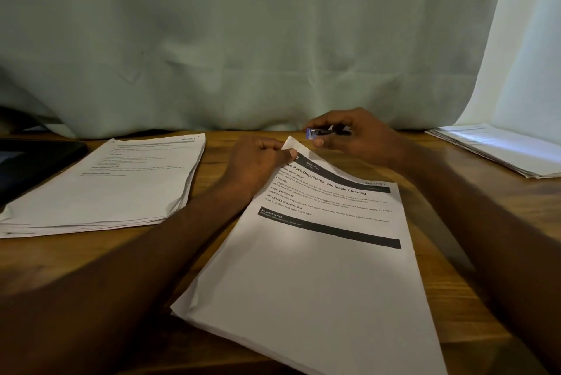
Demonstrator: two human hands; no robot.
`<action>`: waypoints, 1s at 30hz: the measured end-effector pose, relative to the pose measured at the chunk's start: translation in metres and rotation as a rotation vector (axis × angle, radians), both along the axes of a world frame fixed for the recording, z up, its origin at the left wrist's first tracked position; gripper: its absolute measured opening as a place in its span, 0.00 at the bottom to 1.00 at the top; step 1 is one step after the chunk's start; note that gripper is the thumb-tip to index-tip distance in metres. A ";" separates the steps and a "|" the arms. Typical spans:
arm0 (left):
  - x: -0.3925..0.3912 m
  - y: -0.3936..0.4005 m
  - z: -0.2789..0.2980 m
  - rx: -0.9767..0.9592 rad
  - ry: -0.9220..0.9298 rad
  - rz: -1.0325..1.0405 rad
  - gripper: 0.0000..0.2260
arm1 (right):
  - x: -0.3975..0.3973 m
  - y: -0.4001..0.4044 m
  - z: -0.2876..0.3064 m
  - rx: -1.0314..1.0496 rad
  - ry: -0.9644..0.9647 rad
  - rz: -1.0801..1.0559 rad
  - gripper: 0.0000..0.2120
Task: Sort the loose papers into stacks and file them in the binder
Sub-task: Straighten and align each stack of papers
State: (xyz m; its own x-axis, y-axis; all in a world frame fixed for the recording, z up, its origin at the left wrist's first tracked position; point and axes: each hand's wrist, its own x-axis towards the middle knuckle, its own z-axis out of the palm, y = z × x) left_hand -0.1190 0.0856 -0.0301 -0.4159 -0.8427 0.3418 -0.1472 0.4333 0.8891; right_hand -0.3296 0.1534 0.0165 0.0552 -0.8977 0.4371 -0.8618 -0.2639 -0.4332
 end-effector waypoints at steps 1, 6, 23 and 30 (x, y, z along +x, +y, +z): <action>0.000 0.000 -0.001 -0.024 0.002 0.003 0.04 | 0.001 0.000 0.000 0.013 -0.001 0.023 0.20; -0.001 0.001 -0.002 -0.113 0.009 0.013 0.04 | 0.003 -0.002 -0.003 0.031 -0.001 0.109 0.20; -0.003 -0.002 -0.005 -0.171 -0.015 0.075 0.05 | 0.010 -0.012 -0.016 0.063 -0.026 0.119 0.18; -0.007 0.000 -0.007 -0.229 -0.059 0.166 0.06 | 0.013 -0.014 -0.018 0.066 -0.041 0.073 0.14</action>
